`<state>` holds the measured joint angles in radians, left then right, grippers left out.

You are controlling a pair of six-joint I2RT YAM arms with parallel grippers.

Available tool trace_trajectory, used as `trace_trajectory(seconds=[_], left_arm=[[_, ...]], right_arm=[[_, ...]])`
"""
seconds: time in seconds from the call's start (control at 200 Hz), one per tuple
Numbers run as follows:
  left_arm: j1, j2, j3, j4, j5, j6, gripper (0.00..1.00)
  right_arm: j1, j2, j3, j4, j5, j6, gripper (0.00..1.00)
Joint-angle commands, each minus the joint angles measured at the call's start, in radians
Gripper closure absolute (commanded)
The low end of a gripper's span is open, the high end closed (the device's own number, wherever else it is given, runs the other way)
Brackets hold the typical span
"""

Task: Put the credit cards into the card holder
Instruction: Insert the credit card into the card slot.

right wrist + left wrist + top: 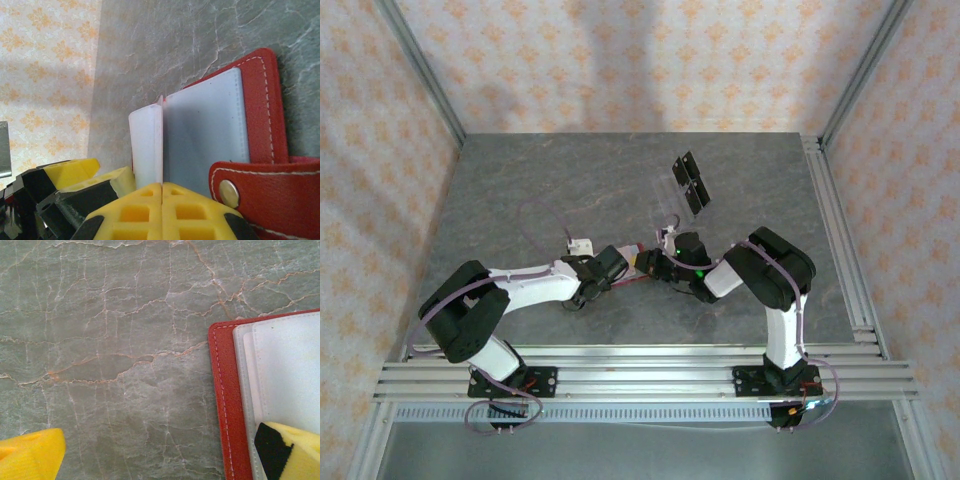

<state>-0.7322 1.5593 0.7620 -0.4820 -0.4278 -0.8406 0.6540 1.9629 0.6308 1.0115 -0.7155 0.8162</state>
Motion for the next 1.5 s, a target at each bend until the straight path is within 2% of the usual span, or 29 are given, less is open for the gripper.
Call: trace_trajectory(seconds=[0.0,0.505,0.931,1.156,1.236,1.396,1.496], left_arm=[[0.001,-0.008,-0.027,-0.034,-0.026,-0.016,0.00],[0.002,-0.012,-0.028,-0.037,-0.028,-0.013,0.00],[0.002,-0.016,-0.026,-0.037,-0.025,-0.012,0.00],[0.002,-0.063,0.000,-0.067,-0.026,-0.025,0.00],[0.004,-0.094,0.018,-0.103,-0.042,-0.047,0.00],[0.030,-0.130,0.048,-0.182,-0.059,-0.080,0.00],[0.056,-0.148,0.040,-0.196,-0.056,-0.080,0.00]], right_arm=[[0.009,0.007,-0.015,0.038,-0.019,-0.004,1.00],[0.009,0.062,0.038,0.032,-0.099,0.010,1.00],[0.012,0.100,0.080,0.047,-0.104,0.048,1.00],[0.018,0.082,0.091,-0.014,-0.096,0.039,1.00],[0.017,0.053,0.091,-0.070,-0.083,0.022,0.94],[0.018,-0.023,0.112,-0.240,-0.038,-0.038,0.69],[0.018,-0.067,0.139,-0.362,-0.019,-0.081,0.58]])
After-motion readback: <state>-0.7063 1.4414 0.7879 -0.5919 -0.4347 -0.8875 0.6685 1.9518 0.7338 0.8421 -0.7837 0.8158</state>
